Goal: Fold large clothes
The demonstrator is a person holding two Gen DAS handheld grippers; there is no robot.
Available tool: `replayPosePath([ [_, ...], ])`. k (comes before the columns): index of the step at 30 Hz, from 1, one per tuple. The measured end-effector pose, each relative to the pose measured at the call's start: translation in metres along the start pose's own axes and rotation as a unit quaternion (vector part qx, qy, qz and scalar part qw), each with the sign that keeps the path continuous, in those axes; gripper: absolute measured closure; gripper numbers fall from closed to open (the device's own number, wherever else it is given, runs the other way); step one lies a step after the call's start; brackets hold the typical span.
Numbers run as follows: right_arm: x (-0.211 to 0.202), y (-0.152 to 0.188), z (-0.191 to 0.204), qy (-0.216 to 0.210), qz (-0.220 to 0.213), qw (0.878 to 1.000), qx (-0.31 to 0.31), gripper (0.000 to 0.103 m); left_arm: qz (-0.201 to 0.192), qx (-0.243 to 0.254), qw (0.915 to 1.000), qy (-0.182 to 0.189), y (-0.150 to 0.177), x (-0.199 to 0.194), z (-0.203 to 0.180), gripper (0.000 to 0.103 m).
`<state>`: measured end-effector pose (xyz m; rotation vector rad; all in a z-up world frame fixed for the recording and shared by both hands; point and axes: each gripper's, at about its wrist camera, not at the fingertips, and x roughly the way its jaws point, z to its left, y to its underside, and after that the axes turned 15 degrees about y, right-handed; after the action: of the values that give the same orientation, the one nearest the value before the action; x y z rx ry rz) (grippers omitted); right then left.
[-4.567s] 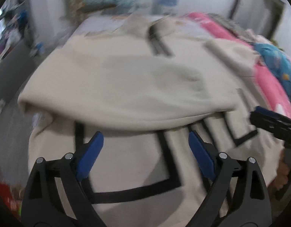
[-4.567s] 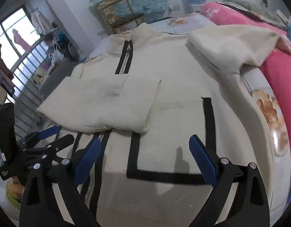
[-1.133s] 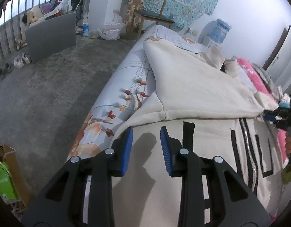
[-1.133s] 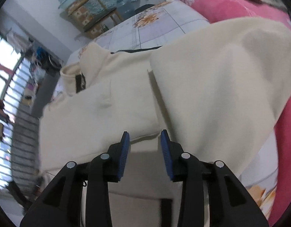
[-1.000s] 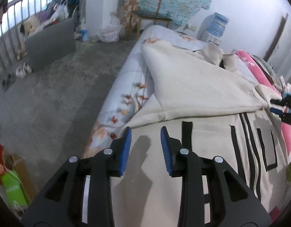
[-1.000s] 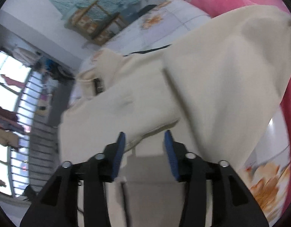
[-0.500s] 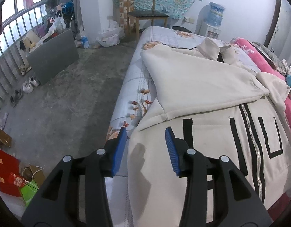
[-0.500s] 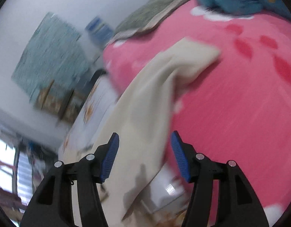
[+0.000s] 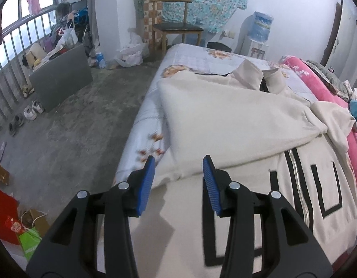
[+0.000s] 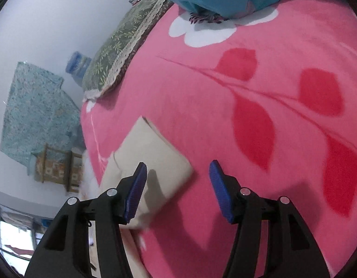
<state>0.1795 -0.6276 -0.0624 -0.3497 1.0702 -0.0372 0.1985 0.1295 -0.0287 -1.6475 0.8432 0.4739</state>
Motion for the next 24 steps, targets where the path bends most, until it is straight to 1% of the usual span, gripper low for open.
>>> replayPosePath([
  [1, 0.003, -0.004, 0.0, -0.01, 0.004, 1.0, -0.005, 0.052, -0.001, 0.002, 1.0, 0.0, -0.003, 0.006, -0.001, 0.062],
  [2, 0.008, -0.006, 0.005, -0.013, 0.008, 1.0, -0.018, 0.062, 0.0, 0.005, 1.0, -0.001, -0.005, 0.014, -0.002, 0.062],
  [4, 0.013, -0.005, 0.023, 0.015, 0.002, 0.997, -0.072, 0.083, 0.004, 0.006, 0.9999, -0.011, -0.008, 0.026, -0.002, 0.062],
  [5, 0.012, -0.004, 0.03, 0.02, -0.003, 0.995, -0.1, 0.093, 0.007, 0.006, 0.9997, -0.02, -0.009, 0.034, -0.001, 0.062],
  [8, -0.008, -0.011, 0.035, 0.005, -0.022, 0.993, -0.113, 0.094, 0.016, 0.001, 0.999, -0.043, -0.01, 0.049, 0.003, 0.062],
  [10, -0.05, -0.025, 0.033, -0.031, -0.064, 0.992, -0.109, 0.094, 0.023, -0.007, 0.9984, -0.051, -0.008, 0.055, 0.006, 0.062],
  [12, -0.088, -0.036, 0.029, -0.042, -0.106, 0.987, -0.112, 0.094, 0.027, -0.018, 0.9982, -0.05, -0.006, 0.058, 0.011, 0.062],
  [13, -0.106, -0.042, 0.025, -0.037, -0.129, 0.985, -0.112, 0.094, 0.028, -0.022, 0.9981, -0.049, -0.005, 0.058, 0.013, 0.062],
  [14, -0.127, -0.049, 0.018, -0.024, -0.158, 0.981, -0.11, 0.094, 0.029, -0.026, 0.998, -0.049, -0.003, 0.058, 0.014, 0.062],
  [16, -0.146, -0.054, 0.003, 0.002, -0.186, 0.977, -0.107, 0.094, 0.028, -0.03, 0.9981, -0.046, -0.002, 0.06, 0.014, 0.062],
  [17, -0.146, -0.057, -0.004, 0.02, -0.187, 0.976, -0.106, 0.093, 0.027, -0.032, 0.9981, -0.045, -0.002, 0.061, 0.014, 0.062],
  [19, -0.13, -0.061, -0.018, 0.058, -0.158, 0.981, -0.102, 0.09, 0.024, -0.038, 0.9981, -0.042, -0.002, 0.061, 0.016, 0.062],
  [20, -0.125, -0.06, -0.024, 0.085, -0.154, 0.98, -0.098, 0.084, 0.023, -0.043, 0.998, -0.04, -0.002, 0.061, 0.017, 0.062],
  [21, -0.123, -0.057, -0.033, 0.127, -0.161, 0.974, -0.091, 0.075, 0.023, -0.046, 0.998, -0.038, -0.001, 0.06, 0.017, 0.062],
  [22, -0.125, -0.055, -0.037, 0.143, -0.17, 0.971, -0.083, 0.068, 0.022, -0.049, 0.9979, -0.036, -0.002, 0.06, 0.018, 0.062],
  [23, -0.132, -0.049, -0.044, 0.154, -0.189, 0.968, -0.065, 0.059, 0.022, -0.049, 0.998, -0.034, -0.002, 0.058, 0.018, 0.062],
  [24, -0.138, -0.042, -0.045, 0.147, -0.202, 0.966, -0.058, 0.057, 0.022, -0.047, 0.9981, -0.033, -0.002, 0.057, 0.018, 0.062],
])
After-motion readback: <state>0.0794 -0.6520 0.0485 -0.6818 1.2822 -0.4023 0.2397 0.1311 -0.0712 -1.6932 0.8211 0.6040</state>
